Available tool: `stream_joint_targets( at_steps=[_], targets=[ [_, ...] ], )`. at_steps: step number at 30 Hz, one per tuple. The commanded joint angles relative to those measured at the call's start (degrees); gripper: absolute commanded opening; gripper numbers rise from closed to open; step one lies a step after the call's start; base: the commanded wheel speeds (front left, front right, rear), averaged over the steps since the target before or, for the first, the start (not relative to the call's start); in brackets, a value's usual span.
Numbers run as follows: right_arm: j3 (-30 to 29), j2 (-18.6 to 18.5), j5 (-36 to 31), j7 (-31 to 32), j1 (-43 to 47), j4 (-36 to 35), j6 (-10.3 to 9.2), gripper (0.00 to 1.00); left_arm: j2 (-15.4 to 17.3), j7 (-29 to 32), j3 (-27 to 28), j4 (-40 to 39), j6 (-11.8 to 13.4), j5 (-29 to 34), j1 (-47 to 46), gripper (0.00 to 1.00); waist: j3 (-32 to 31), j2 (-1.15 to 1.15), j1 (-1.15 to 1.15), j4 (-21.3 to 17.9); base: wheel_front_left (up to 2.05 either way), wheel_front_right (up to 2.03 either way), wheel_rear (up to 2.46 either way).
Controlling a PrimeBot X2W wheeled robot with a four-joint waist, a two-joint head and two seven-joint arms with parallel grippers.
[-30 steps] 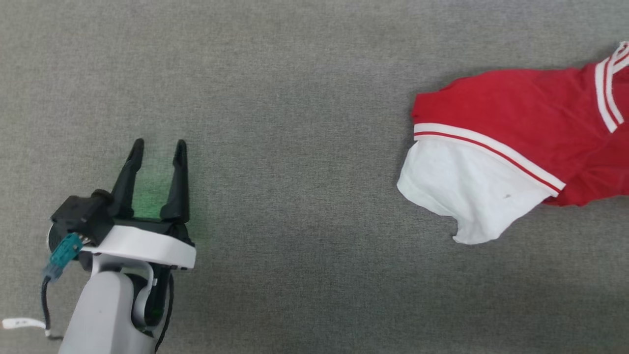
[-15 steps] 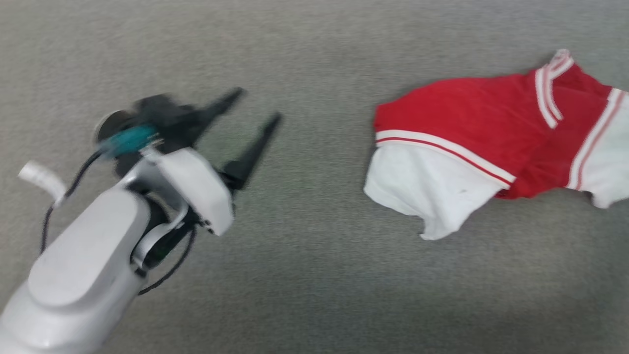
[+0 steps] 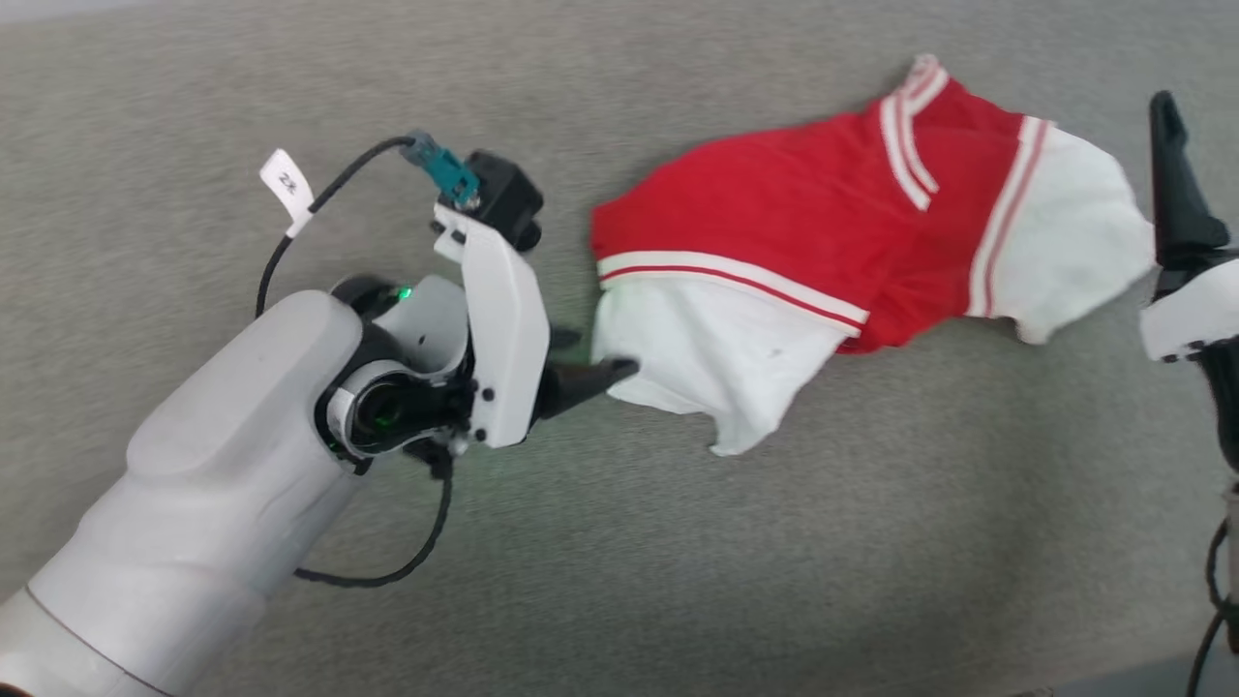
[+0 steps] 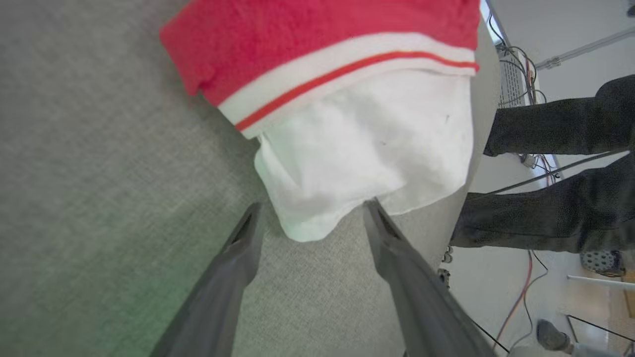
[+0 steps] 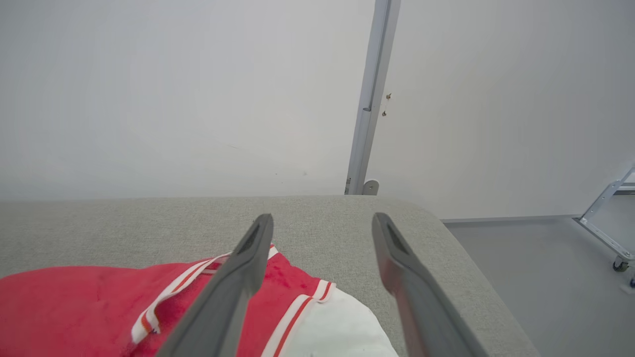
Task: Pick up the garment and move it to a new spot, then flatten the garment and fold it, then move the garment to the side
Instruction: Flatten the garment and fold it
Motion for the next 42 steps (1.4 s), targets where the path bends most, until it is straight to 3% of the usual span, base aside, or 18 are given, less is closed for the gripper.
stream_joint_targets(
  at_steps=[1, 4, 12, 13, 14, 16, 17, 25, 29, 37, 42],
  targets=[
    [0.8, 0.5, -0.5, -0.5, 0.2, -0.5, -0.01, 1.0, 0.5, 2.3, -0.5, 1.1, 0.4, -0.9, -0.3, 1.0, 0.6, 0.0, 0.0, -2.3, 0.0, 0.0, 0.0],
    [1.4, 0.8, -0.5, -0.5, 0.8, -1.6, -0.01, 1.0, 1.1, 5.0, -0.3, 1.8, 0.2, -3.7, 0.7, 1.0, 1.1, 0.0, 0.0, -3.5, 0.0, 0.0, 0.0],
    [2.0, 1.4, 0.0, -0.2, 1.3, -3.4, -0.01, 1.0, 2.4, 4.8, -0.9, 2.2, -0.3, -2.9, 0.6, 1.0, 2.1, 0.0, 0.0, -4.9, 0.0, 0.0, 0.0],
    [2.0, 1.4, -0.1, -0.1, 1.4, -3.5, -0.01, 1.0, 2.4, 4.9, -0.9, 2.2, -0.4, -3.0, 0.5, 0.89, 2.2, 0.0, 0.0, -4.9, 0.0, 0.0, 0.0],
    [2.0, 1.4, -0.2, -0.1, 1.4, -3.6, -0.01, 1.0, 2.4, 5.3, -1.0, 2.2, -0.4, -3.2, 0.4, 0.57, 2.3, 0.0, 0.0, -4.9, 0.0, 0.0, 0.0],
    [2.0, 1.4, -0.5, 0.1, 1.4, -3.7, -0.01, 1.0, 2.6, 5.5, -1.3, 1.8, -0.5, -2.8, 0.0, 0.31, 2.4, 0.0, 0.0, -4.7, 0.0, 0.0, 0.0],
    [2.0, 1.5, -0.7, 0.1, 1.3, -3.8, -0.01, 1.0, 2.7, 5.9, -1.4, 1.8, -0.5, -2.9, 0.0, 0.0, 2.4, 0.0, 0.0, -4.6, 0.0, 0.0, 0.0],
    [2.6, 1.3, -0.9, 1.1, 1.3, -4.9, -0.01, 1.0, 3.1, 6.5, -0.5, 1.1, -0.6, -3.6, -2.1, 0.0, 1.7, 0.0, 0.0, -2.2, 0.0, 0.0, 0.0],
    [2.4, 1.1, -1.0, 1.6, 2.2, -5.2, -0.01, 1.0, 6.9, 7.6, 1.4, 0.2, 0.1, -4.6, -3.3, 0.0, 1.2, 0.0, 0.0, -0.5, 0.0, 0.0, 0.0],
    [2.9, 1.8, -0.6, 2.0, 2.6, -5.7, -0.01, 1.0, 17.8, 8.9, 5.1, 2.1, 1.9, -2.9, -6.0, 0.0, 1.6, 0.0, 0.0, 2.4, 0.0, 0.0, 0.0],
    [3.7, 2.0, -0.8, 2.1, 2.0, -5.7, -0.01, 1.0, 20.9, 9.8, 6.2, 5.3, 4.0, -2.1, -7.7, 0.0, 1.8, 0.0, 0.0, 2.8, 0.0, 0.0, 0.0]
  ],
)
